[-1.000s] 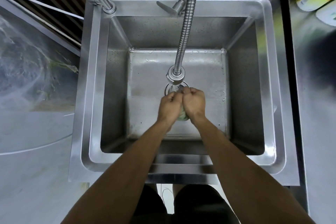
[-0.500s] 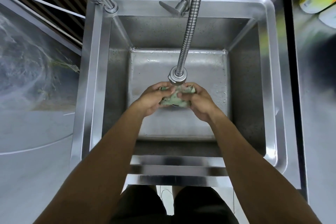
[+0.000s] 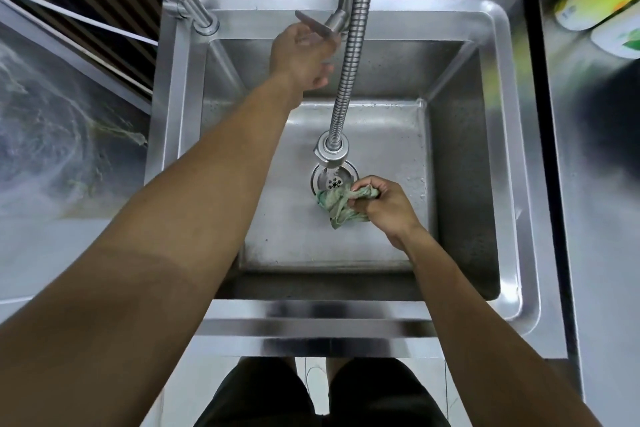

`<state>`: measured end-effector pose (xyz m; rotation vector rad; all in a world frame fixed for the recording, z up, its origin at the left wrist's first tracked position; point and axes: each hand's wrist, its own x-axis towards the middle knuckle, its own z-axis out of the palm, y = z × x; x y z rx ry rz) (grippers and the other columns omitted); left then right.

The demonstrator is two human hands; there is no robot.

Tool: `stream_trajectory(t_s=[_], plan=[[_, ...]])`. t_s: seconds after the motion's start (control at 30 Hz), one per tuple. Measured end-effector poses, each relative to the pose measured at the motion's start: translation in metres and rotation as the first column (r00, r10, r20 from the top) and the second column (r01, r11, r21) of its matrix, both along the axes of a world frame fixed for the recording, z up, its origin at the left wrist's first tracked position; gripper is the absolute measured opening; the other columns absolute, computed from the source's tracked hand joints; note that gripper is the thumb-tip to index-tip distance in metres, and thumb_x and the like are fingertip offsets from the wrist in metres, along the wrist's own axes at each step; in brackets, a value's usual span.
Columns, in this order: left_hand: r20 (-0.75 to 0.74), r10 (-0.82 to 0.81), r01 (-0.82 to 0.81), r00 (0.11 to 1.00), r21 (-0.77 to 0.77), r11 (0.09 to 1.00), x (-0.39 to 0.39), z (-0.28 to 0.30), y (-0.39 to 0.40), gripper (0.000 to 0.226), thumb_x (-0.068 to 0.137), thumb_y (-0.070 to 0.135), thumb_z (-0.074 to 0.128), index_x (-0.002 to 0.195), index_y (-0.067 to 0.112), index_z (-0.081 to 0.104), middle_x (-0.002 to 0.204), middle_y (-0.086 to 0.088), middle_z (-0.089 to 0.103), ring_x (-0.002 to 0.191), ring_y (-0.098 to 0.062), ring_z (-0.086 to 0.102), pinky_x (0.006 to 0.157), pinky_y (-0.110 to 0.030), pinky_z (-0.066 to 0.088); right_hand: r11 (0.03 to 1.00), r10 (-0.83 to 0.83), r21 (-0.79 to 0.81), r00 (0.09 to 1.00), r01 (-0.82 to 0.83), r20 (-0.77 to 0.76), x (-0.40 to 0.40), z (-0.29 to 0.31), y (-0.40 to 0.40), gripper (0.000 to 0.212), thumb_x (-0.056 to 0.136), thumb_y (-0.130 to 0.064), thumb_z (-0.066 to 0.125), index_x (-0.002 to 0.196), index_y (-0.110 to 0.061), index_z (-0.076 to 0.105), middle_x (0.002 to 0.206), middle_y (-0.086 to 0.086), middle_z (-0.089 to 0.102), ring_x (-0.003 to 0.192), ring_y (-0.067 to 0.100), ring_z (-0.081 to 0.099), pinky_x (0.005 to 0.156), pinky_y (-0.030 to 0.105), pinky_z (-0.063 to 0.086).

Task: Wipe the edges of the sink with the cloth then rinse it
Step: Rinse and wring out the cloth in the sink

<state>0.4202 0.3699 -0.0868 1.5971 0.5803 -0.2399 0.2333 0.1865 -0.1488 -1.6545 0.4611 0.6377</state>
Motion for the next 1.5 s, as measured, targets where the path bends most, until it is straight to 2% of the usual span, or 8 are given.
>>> stream_trajectory(t_s=[0.17,0.37,0.6,0.77,0.87,1.0,1.3,1.5], plan=[[0.167,-0.067,0.031,0.984,0.212,0.977,-0.005,-0.010,0.004,0.019,0.084,0.039,0.080,0.102,0.034,0.076,0.109,0.015,0.071,0.074,-0.001,0.070,0.053,-0.011,0.054,0.999,-0.034,0.028,0.999,0.034,-0.007,0.004,0.002,0.000,0.032,0.082,0.011,0.075,0.083,-0.020,0.071,0.084,0.000,0.073,0.071,0.008,0.068,0.064,0.023,0.055],[0.252,0.013,-0.038,0.968,0.094,0.995,-0.003,-0.001,-0.004,0.041,0.082,0.041,0.085,0.118,0.023,0.079,0.118,0.008,0.077,0.107,-0.011,0.072,0.093,-0.029,0.060,0.998,-0.046,0.040,0.998,0.048,-0.052,-0.004,-0.003,0.009,0.032,0.083,0.012,0.074,0.084,-0.019,0.070,0.088,0.005,0.072,0.078,0.018,0.068,0.068,0.028,0.055],[0.289,-0.331,0.032,0.898,0.708,0.706,-0.020,0.006,-0.006,0.040,0.095,0.051,0.063,0.134,0.040,0.063,0.116,0.020,0.074,0.096,-0.012,0.071,0.083,-0.026,0.055,0.987,-0.127,0.087,0.990,0.133,-0.063,-0.005,-0.002,0.017,0.037,0.081,0.013,0.075,0.078,-0.023,0.071,0.076,-0.004,0.074,0.068,0.010,0.071,0.058,0.019,0.055],[-0.215,-0.099,0.163,0.972,0.305,0.938,-0.093,-0.054,0.019,0.042,0.095,0.058,0.056,0.094,0.019,0.071,0.103,-0.005,0.077,0.099,-0.031,0.074,0.089,-0.047,0.061,0.974,-0.175,0.124,0.979,0.188,-0.108,-0.004,0.006,0.013,0.037,0.076,0.011,0.076,0.069,-0.026,0.072,0.079,0.000,0.074,0.079,0.023,0.070,0.069,0.027,0.056],[-0.606,-0.304,0.144,0.735,-0.298,0.944,-0.154,-0.085,0.019,0.068,0.090,0.080,0.045,0.109,0.021,0.073,0.112,-0.009,0.077,0.101,-0.033,0.075,0.087,-0.049,0.062,0.936,-0.121,0.312,0.980,0.165,-0.158,-0.006,0.012,0.008,0.019,0.068,-0.006,0.074,0.072,-0.025,0.075,0.087,0.008,0.073,0.086,0.027,0.070,0.081,0.035,0.054],[-0.563,-0.445,0.110,0.696,-0.530,0.841,-0.166,-0.100,0.020,0.057,0.086,0.065,0.066,0.112,0.015,0.071,0.107,-0.013,0.078,0.093,-0.032,0.078,0.079,-0.045,0.062,0.876,-0.040,0.474,0.992,0.094,-0.123,-0.008,0.017,0.000,0.013,0.072,-0.018,0.070,0.079,-0.014,0.080,0.097,0.013,0.077,0.091,0.025,0.074,0.080,0.033,0.057],[-0.239,-0.715,0.344,0.657,-0.749,0.567,-0.154,-0.068,0.048,0.064,0.066,0.035,0.096,0.118,0.010,0.070,0.120,-0.017,0.073,0.109,-0.030,0.073,0.085,-0.040,0.063,0.968,0.217,0.039,0.906,-0.248,0.363,-0.002,0.035,-0.006,0.038,0.079,0.022,0.064,0.093,-0.013,0.072,0.115,0.001,0.065,0.105,0.003,0.065,0.094,0.013,0.048],[-0.333,-0.781,0.617,0.528,-0.481,0.623,-0.145,-0.052,0.032,0.061,0.070,0.045,0.089,0.119,0.016,0.065,0.111,-0.007,0.077,0.103,-0.022,0.072,0.084,-0.034,0.062,0.912,0.410,-0.173,0.820,-0.371,0.400,-0.009,0.034,-0.011,0.036,0.079,0.012,0.070,0.100,-0.016,0.061,0.111,0.001,0.058,0.099,0.010,0.059,0.084,0.019,0.051]])
